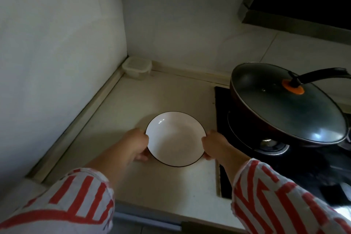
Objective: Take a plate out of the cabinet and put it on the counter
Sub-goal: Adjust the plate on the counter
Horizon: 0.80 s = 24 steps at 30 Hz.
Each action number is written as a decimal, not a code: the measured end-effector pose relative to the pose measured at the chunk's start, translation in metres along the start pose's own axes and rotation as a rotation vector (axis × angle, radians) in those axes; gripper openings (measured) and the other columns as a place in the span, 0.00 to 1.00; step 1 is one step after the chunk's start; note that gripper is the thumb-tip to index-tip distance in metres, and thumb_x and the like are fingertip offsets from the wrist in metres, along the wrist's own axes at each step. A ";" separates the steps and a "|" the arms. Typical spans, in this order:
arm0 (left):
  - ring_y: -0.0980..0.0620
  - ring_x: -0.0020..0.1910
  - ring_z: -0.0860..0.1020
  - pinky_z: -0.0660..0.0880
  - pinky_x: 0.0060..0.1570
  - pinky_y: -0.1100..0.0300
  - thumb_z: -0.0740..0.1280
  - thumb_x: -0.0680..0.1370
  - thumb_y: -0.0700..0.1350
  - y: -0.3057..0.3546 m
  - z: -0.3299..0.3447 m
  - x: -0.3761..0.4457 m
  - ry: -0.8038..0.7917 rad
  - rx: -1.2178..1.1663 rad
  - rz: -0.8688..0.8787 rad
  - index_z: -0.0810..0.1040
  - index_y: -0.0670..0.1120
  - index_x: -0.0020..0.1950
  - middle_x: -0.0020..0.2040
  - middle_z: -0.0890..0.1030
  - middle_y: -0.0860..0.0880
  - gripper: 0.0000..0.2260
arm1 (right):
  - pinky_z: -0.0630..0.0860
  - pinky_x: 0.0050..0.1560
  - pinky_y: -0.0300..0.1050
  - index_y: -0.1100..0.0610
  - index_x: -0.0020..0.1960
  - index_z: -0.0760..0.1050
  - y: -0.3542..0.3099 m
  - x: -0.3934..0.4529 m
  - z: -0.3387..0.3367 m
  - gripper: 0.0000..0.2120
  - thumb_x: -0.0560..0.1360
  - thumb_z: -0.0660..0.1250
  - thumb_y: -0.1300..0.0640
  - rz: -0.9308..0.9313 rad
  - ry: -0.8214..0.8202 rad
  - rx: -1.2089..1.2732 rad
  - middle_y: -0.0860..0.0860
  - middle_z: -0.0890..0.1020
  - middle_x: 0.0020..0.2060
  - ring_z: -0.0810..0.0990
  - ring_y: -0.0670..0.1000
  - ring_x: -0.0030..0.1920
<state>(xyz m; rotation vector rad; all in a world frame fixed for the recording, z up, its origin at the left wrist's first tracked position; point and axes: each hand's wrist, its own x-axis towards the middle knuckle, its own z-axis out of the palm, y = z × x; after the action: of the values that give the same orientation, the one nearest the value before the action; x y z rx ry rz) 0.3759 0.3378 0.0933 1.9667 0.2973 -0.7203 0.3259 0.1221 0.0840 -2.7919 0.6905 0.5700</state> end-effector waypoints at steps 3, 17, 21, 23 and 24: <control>0.42 0.39 0.79 0.81 0.40 0.50 0.53 0.75 0.35 -0.001 0.004 0.005 -0.017 -0.029 0.002 0.75 0.42 0.54 0.46 0.79 0.42 0.14 | 0.68 0.60 0.45 0.59 0.47 0.72 -0.004 0.002 -0.001 0.12 0.80 0.56 0.52 -0.006 0.008 -0.064 0.56 0.81 0.51 0.74 0.58 0.61; 0.43 0.38 0.73 0.68 0.32 0.60 0.53 0.76 0.35 0.029 -0.026 0.051 0.177 0.052 0.112 0.78 0.44 0.59 0.48 0.78 0.40 0.19 | 0.74 0.29 0.39 0.57 0.50 0.68 -0.038 0.031 -0.015 0.06 0.76 0.55 0.65 0.059 -0.053 0.772 0.55 0.77 0.37 0.76 0.51 0.31; 0.44 0.35 0.73 0.67 0.29 0.61 0.53 0.75 0.34 0.032 -0.032 0.060 0.194 0.084 0.122 0.78 0.43 0.59 0.46 0.78 0.40 0.19 | 0.82 0.48 0.50 0.62 0.58 0.73 -0.047 0.041 -0.014 0.16 0.74 0.53 0.67 0.077 -0.053 0.730 0.61 0.80 0.52 0.81 0.60 0.50; 0.43 0.37 0.74 0.67 0.30 0.60 0.53 0.75 0.34 0.031 -0.035 0.065 0.190 0.090 0.129 0.78 0.43 0.59 0.46 0.78 0.40 0.19 | 0.80 0.39 0.46 0.63 0.63 0.71 -0.050 0.044 -0.014 0.17 0.76 0.54 0.66 0.050 -0.075 0.748 0.58 0.78 0.50 0.79 0.58 0.45; 0.42 0.37 0.74 0.68 0.30 0.60 0.53 0.75 0.34 0.031 -0.036 0.067 0.193 0.093 0.126 0.78 0.42 0.59 0.46 0.78 0.39 0.19 | 0.77 0.35 0.43 0.64 0.64 0.69 -0.051 0.045 -0.014 0.17 0.76 0.55 0.65 0.047 -0.081 0.767 0.58 0.76 0.48 0.78 0.57 0.43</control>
<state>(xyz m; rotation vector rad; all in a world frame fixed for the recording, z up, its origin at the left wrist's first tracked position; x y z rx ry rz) 0.4568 0.3480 0.0881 2.1276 0.2562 -0.4709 0.3915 0.1444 0.0838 -2.0350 0.7565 0.3236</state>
